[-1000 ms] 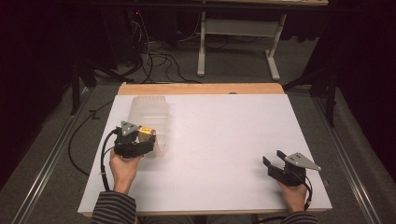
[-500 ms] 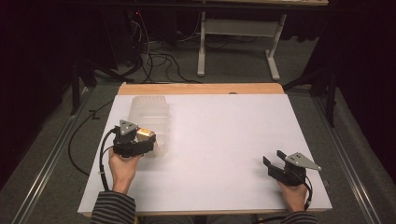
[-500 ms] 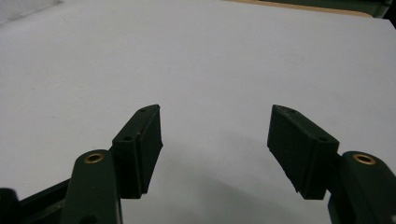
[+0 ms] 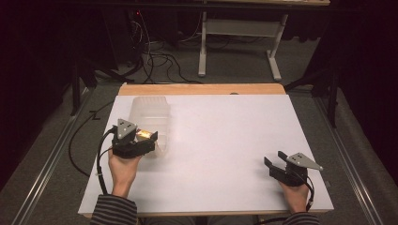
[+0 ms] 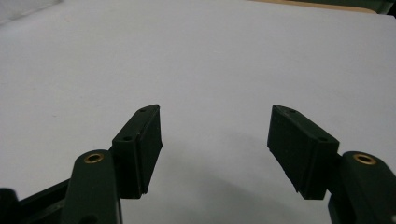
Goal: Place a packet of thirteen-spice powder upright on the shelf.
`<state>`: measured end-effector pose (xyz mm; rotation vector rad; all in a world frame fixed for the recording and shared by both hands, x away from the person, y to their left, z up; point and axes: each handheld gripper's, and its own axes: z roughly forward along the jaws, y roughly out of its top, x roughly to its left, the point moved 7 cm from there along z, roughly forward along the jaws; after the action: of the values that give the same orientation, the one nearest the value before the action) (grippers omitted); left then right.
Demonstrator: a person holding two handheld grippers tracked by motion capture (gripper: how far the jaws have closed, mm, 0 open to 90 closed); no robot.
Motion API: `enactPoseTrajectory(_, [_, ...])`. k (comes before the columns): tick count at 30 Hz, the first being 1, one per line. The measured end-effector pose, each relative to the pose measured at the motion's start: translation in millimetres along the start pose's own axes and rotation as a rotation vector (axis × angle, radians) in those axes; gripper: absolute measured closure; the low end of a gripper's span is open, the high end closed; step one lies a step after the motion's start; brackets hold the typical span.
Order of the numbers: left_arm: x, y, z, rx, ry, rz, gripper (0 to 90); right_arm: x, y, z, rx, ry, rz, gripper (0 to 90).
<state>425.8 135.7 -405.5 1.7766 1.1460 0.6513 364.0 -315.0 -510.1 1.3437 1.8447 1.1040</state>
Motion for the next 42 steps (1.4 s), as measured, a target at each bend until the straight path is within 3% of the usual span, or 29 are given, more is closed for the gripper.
enactPoseTrajectory(5, [-8.7,3.7,-0.3,-0.017,-0.017,0.025,20.9,-0.4,0.0,0.0,-0.001,-0.001,0.005,35.6])
enactPoseTrajectory(6, [-15.7,4.5,2.2,-0.007,-0.037,0.039,21.2,-0.4,0.0,0.0,0.000,-0.005,0.001,35.7])
enactPoseTrajectory(10, [-30.2,6.2,5.2,-0.016,-0.077,0.035,21.5,-1.3,-0.1,0.5,0.003,-0.005,0.013,35.8])
enactPoseTrajectory(16, [-63.0,2.7,12.3,-0.007,-0.141,0.092,22.0,-0.7,-0.5,1.2,0.013,-0.001,0.011,36.0])
enactPoseTrajectory(23, [-89.1,-0.3,20.7,-0.007,-0.206,0.105,22.9,-1.0,-0.3,0.8,0.008,-0.001,0.010,36.1])
enactPoseTrajectory(30, [-106.6,-4.6,27.8,0.005,-0.242,0.125,23.3,-1.0,-0.3,0.8,0.008,0.000,0.011,36.4])
enactPoseTrajectory(42, [-121.2,-13.6,33.6,0.024,-0.273,0.137,23.7,-1.7,-0.4,1.2,0.014,0.021,0.029,36.1])
